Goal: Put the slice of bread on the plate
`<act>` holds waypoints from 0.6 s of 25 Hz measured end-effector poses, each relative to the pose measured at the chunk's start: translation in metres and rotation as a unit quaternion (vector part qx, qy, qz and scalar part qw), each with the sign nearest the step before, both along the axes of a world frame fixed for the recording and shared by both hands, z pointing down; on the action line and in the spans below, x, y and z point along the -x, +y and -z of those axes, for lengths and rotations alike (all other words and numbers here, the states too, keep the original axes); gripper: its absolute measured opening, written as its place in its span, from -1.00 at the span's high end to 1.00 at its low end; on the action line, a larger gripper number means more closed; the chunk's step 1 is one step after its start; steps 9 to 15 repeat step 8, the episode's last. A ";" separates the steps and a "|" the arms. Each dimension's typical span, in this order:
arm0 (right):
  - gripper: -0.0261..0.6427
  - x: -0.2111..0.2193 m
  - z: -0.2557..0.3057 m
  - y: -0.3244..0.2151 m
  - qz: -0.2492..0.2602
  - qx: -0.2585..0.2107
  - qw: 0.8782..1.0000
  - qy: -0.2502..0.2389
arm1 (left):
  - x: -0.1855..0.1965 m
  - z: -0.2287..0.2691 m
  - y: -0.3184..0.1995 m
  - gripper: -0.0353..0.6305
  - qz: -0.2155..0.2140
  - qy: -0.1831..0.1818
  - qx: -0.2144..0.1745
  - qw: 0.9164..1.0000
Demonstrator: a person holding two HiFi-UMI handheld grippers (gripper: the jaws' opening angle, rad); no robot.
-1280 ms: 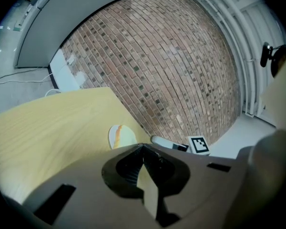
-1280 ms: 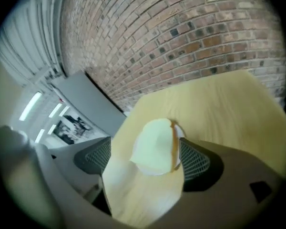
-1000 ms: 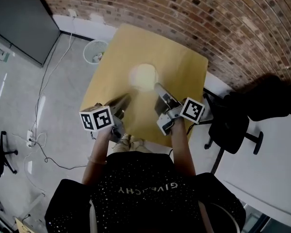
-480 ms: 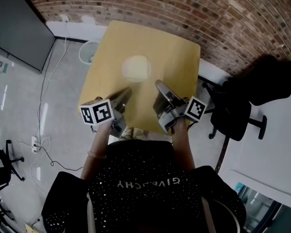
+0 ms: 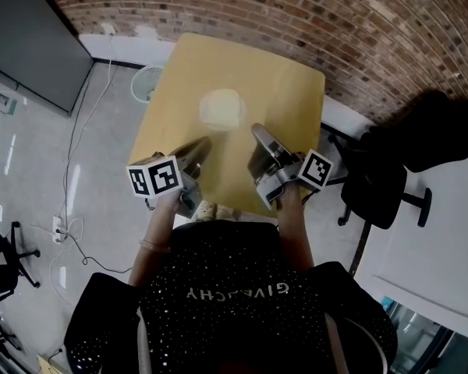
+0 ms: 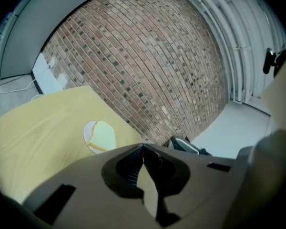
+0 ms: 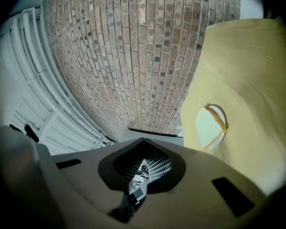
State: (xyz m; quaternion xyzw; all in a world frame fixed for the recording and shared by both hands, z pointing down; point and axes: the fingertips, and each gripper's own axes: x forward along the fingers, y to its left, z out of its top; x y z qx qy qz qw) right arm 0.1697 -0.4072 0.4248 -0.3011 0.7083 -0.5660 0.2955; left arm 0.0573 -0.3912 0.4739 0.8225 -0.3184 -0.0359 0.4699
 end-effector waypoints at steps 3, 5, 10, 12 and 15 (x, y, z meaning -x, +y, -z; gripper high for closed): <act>0.89 0.000 -0.003 0.000 0.000 0.002 1.000 -0.002 | 0.006 -0.003 -0.002 0.86 0.008 -0.009 -0.002 1.000; 0.89 0.000 -0.005 0.000 -0.001 0.005 1.000 -0.001 | 0.006 -0.005 -0.001 0.86 0.008 -0.002 0.004 1.000; 0.88 -0.001 -0.010 0.000 -0.002 0.011 1.000 0.001 | 0.007 -0.007 -0.001 0.86 0.009 0.003 0.011 1.000; 0.88 -0.001 -0.010 0.000 -0.002 0.011 1.000 0.001 | 0.007 -0.007 -0.001 0.86 0.009 0.003 0.011 1.000; 0.88 -0.001 -0.010 0.000 -0.002 0.011 1.000 0.001 | 0.007 -0.007 -0.001 0.86 0.009 0.003 0.011 1.000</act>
